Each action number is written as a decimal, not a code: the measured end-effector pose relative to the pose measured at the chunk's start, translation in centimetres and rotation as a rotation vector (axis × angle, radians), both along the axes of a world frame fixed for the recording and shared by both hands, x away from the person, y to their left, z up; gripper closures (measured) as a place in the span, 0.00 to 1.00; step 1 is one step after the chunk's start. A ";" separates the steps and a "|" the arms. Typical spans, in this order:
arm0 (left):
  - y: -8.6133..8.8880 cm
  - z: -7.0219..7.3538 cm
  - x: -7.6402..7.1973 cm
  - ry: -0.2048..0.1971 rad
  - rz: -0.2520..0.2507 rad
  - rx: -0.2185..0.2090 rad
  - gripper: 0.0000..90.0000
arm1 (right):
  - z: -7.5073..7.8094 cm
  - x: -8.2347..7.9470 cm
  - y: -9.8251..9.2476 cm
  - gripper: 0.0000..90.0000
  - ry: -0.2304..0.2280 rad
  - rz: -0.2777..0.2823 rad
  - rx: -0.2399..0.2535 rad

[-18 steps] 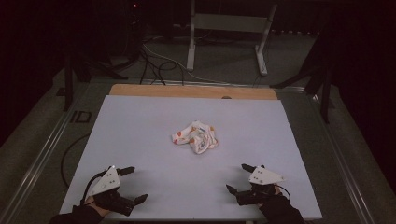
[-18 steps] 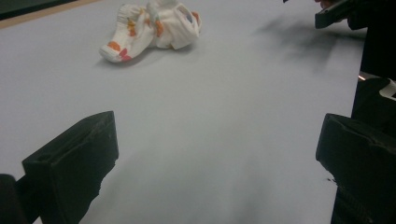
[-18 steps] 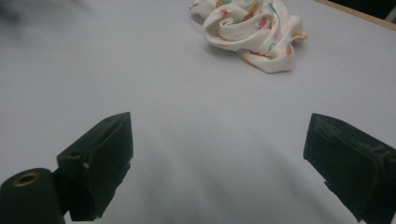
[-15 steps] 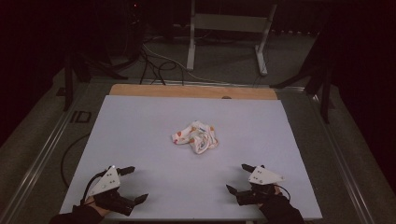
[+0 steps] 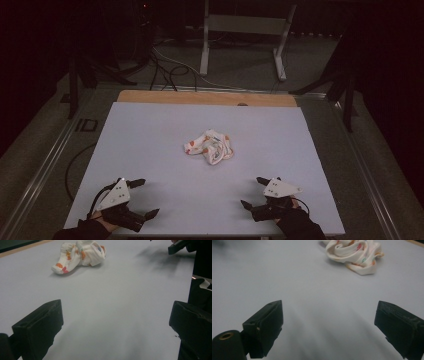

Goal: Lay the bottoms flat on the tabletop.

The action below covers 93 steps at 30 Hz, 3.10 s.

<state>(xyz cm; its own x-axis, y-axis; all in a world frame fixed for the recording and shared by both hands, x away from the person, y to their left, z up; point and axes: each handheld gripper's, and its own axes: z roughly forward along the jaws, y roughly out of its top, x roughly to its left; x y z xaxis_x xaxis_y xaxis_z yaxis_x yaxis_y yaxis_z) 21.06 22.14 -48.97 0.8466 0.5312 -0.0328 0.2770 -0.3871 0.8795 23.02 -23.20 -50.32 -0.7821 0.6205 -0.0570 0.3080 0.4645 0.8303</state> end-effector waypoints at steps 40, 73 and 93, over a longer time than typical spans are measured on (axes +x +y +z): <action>-3.4 5.5 5.3 -0.020 -0.051 -0.032 0.00 | 7.8 4.6 3.5 0.10 -0.050 0.047 0.055; -13.2 4.2 10.0 0.019 -0.021 0.030 0.04 | 3.9 12.6 3.6 0.22 0.105 -0.198 0.081; -19.4 0.1 12.9 0.008 0.011 0.176 0.54 | 0.2 15.0 5.0 0.57 0.186 -0.305 0.035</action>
